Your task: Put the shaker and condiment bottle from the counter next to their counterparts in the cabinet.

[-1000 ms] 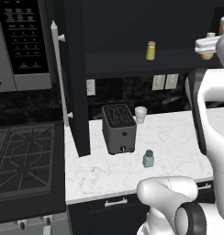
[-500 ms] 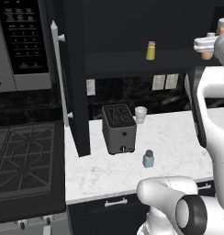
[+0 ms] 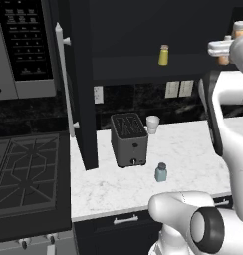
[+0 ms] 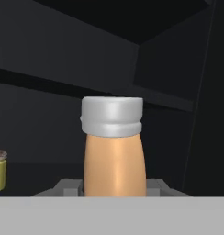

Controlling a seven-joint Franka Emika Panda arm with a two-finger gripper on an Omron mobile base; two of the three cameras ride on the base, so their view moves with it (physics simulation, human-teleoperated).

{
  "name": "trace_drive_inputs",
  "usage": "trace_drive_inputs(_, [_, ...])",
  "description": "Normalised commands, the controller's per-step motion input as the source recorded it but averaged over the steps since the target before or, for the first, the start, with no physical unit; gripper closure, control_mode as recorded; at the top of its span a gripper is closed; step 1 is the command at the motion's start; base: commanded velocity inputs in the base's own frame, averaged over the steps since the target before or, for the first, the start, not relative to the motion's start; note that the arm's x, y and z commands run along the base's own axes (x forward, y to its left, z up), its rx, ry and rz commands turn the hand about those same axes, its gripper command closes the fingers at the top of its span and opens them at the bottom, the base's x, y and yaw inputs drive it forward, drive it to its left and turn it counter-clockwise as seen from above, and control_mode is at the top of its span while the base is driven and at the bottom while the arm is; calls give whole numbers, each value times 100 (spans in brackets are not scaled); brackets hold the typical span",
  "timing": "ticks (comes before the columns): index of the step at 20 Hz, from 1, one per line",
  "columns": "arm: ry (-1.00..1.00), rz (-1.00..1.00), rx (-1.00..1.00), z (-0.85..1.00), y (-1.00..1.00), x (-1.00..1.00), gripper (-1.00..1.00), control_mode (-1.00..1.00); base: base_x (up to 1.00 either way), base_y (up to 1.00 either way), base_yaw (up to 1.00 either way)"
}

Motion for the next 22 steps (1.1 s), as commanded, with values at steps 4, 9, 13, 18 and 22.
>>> trace_drive_inputs(4, [0,1,5,-18,0,26,100,-100,0,0,0])
trace_drive_inputs(9, [0,0,5,-13,-9,22,100,-100,0,0,0])
trace_drive_inputs(13, [0,0,3,-8,-20,23,100,-100,0,0,0])
trace_drive_inputs(18, [0,0,1,-7,-16,30,100,-100,0,0,0])
trace_drive_inputs(22, [0,0,0,-10,-9,31,100,-100,0,0,0])
